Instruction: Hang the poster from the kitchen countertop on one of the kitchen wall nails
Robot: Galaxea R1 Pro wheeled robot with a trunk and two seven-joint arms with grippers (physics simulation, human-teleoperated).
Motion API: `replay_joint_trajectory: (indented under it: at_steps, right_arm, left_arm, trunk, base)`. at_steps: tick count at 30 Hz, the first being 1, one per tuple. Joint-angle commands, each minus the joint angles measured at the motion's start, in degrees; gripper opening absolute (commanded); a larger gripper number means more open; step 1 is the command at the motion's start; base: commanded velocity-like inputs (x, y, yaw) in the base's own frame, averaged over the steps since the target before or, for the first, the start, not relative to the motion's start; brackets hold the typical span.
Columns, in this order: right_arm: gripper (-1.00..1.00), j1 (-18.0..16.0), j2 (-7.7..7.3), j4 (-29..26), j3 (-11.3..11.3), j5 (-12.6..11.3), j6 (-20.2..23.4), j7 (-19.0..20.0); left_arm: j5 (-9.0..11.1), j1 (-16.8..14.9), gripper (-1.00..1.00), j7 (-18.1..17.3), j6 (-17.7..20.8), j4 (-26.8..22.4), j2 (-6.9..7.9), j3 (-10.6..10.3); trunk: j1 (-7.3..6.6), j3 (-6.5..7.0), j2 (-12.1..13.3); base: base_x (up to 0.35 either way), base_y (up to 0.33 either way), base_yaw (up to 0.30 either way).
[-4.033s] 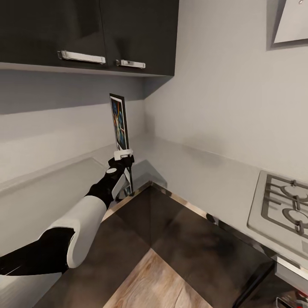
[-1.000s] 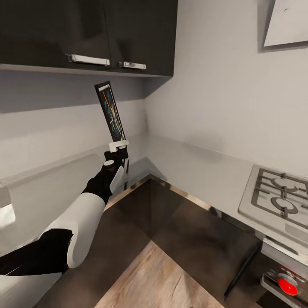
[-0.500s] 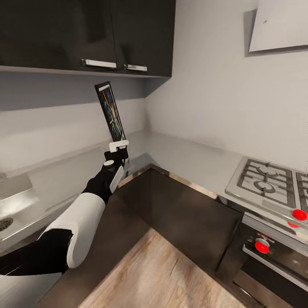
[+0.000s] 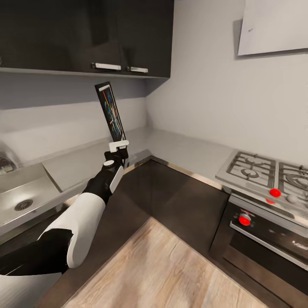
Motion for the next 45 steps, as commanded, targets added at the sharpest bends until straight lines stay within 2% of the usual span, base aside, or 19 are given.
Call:
replay_joint_trajectory:
  at_steps: [1,16,20,23,24,26,27,28,29,30,32,33,34,36,39,42,44,45]
  right_arm:
    - [1.0,0.0,-0.01,0.0,-0.4,0.6,-0.2,0.0]
    - [1.0,0.0,-0.13,0.0,-0.4,0.5,-0.2,-0.1]
    - [1.0,0.0,-0.19,0.0,-0.4,0.5,-0.2,-0.1]
    - [1.0,0.0,-0.22,0.0,-0.5,0.5,-0.2,-0.1]
    - [1.0,0.0,-0.28,0.0,-0.5,0.5,-0.2,-0.1]
    - [1.0,0.0,-0.32,0.0,-0.5,0.5,-0.2,-0.1]
    - [1.0,0.0,-0.37,0.0,-0.5,0.5,-0.2,-0.1]
    - [1.0,0.0,-0.4,-0.1,-0.5,0.5,-0.2,0.0]
    - [1.0,0.0,-0.47,-0.2,-0.5,0.5,-0.2,0.0]
    - [1.0,0.0,-0.49,-0.2,-0.5,0.5,-0.2,0.0]
    - [1.0,0.0,-0.55,-1.0,-0.5,0.5,-0.3,0.0]
    - [1.0,0.0,-0.55,-1.4,-0.5,0.5,-0.3,0.0]
    - [1.0,0.0,-0.59,-3.7,-0.4,0.6,-0.3,0.1]
    - [1.0,0.0,-0.63,-6.8,-0.3,0.8,-0.3,0.2]
    - [1.0,0.0,-0.66,-10.8,-0.3,2.0,-0.3,1.8]
    - [1.0,0.1,-0.84,-15.0,-0.4,3.3,-0.2,8.0]
    - [1.0,0.2,-1.53,-17.5,-0.6,3.4,0.0,11.4]
    - [1.0,0.9,-2.58,-20.9,-0.8,3.2,1.3,14.0]
  left_arm:
    - [0.1,0.0,-1.0,0.2,0.3,-0.1,-0.04,0.1]
    - [0.1,0.0,-1.0,-0.1,0.2,-0.3,-0.04,-1.4]
    - [0.2,0.0,-1.0,-2.1,0.3,-1.3,-0.04,-2.7]
    - [0.2,0.0,-1.0,-8.4,1.7,-2.4,-0.04,-3.0]
    - [0.2,0.0,-1.0,-11.6,3.4,-3.3,-0.04,-3.0]
    - [0.2,0.0,-1.0,-14.9,5.3,-4.2,-0.04,-3.0]
    - [0.2,0.0,-1.0,-18.1,7.0,-5.3,-0.04,-3.0]
    - [0.2,0.0,-1.0,-19.7,7.7,-5.8,-0.04,-3.0]
    - [0.2,0.0,-1.0,-23.5,8.6,-6.7,-0.04,-3.0]
    - [0.3,0.0,-1.0,-25.4,9.0,-7.0,-0.04,-3.0]
    - [0.3,0.0,-1.0,-33.0,9.8,-8.0,-0.04,-2.9]
    - [0.3,0.0,-1.0,-34.8,9.9,-8.1,-0.04,-2.9]
    - [0.3,0.0,-1.0,-40.4,10.2,-8.4,-0.04,-2.9]
    - [0.2,0.0,-1.0,-45.3,10.3,-9.0,-0.04,-2.9]
    - [0.2,0.3,-1.0,-49.8,10.3,-12.2,-0.04,-2.8]
    - [0.1,5.0,-1.0,-54.4,13.6,-18.9,-0.04,-3.2]
    - [0.0,8.0,-1.0,-57.1,16.3,-23.6,-0.04,-3.9]
    - [0.0,11.1,-1.0,-59.3,18.4,-28.2,-0.04,-4.2]
  trunk:
    - [-0.04,-0.06,0.0]
    - [-0.04,-0.06,0.0]
    - [-0.04,-0.06,0.0]
    - [-0.04,-0.06,0.0]
    - [-0.04,-0.06,0.0]
    - [-0.04,-0.06,0.0]
    - [-0.04,-0.06,0.0]
    - [-0.04,-0.06,0.0]
    - [-0.04,-0.06,0.0]
    - [-0.04,-0.06,0.0]
    - [-0.04,-0.06,0.0]
    - [-0.04,-0.06,0.0]
    - [-0.04,-0.06,0.0]
    - [-0.04,-0.06,0.0]
    - [-0.04,-0.06,0.0]
    - [-0.04,-0.06,0.0]
    - [-0.04,-0.06,0.0]
    - [-0.04,-0.06,0.0]
  base:
    - [-0.339,0.0,0.0]
    - [-0.339,0.0,0.0]
    - [-0.339,0.0,0.0]
    - [-0.218,0.0,0.0]
    - [-0.102,0.0,0.0]
    - [-0.074,0.0,0.0]
    - [-0.042,0.0,0.0]
    - [-0.033,0.0,0.0]
    - [-0.021,0.0,0.0]
    - [-0.017,0.0,0.0]
    - [-0.009,0.0,0.0]
    - [-0.006,0.0,0.0]
    - [-0.003,0.0,0.0]
    - [-0.002,0.0,0.0]
    - [0.0,0.0,0.0]
    - [0.0,0.0,0.0]
    - [0.0,0.0,0.0]
    - [0.0,0.0,0.0]
